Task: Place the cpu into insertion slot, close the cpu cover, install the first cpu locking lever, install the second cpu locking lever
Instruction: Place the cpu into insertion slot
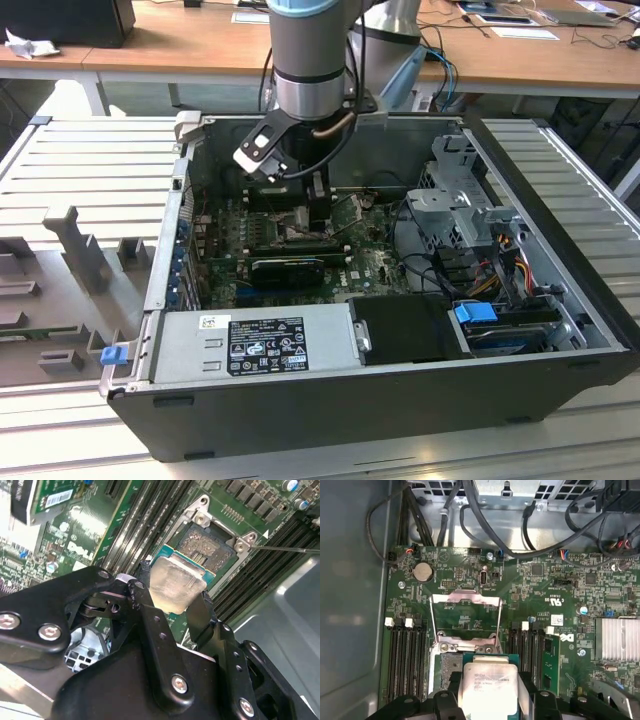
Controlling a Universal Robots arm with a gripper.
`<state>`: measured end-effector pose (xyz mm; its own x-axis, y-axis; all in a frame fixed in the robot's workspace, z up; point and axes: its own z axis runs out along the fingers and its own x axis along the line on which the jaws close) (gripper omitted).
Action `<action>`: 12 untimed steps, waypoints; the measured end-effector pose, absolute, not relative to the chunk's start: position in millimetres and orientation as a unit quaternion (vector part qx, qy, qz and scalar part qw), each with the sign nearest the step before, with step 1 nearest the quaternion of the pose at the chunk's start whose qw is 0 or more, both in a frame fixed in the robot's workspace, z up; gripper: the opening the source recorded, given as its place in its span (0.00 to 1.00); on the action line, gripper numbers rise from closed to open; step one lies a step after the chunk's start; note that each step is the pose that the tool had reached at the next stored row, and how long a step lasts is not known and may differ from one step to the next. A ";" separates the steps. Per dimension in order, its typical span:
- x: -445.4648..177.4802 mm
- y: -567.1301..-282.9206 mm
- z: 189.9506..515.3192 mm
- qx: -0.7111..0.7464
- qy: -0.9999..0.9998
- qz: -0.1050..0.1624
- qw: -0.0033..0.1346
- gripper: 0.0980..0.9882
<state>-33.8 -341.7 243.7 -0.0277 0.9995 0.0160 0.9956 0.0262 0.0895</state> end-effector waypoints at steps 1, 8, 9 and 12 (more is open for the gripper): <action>-33.9 -341.4 242.0 0.699 0.714 0.036 0.028 0.48; -34.5 -337.2 232.2 0.693 0.719 0.035 0.029 0.48; -34.7 -337.1 231.0 0.689 0.723 0.036 0.027 0.48; -37.2 -334.2 227.7 0.683 0.729 0.039 0.024 0.48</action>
<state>-37.2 -334.2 227.7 -0.0653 0.9977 0.0175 0.9939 0.0635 0.0900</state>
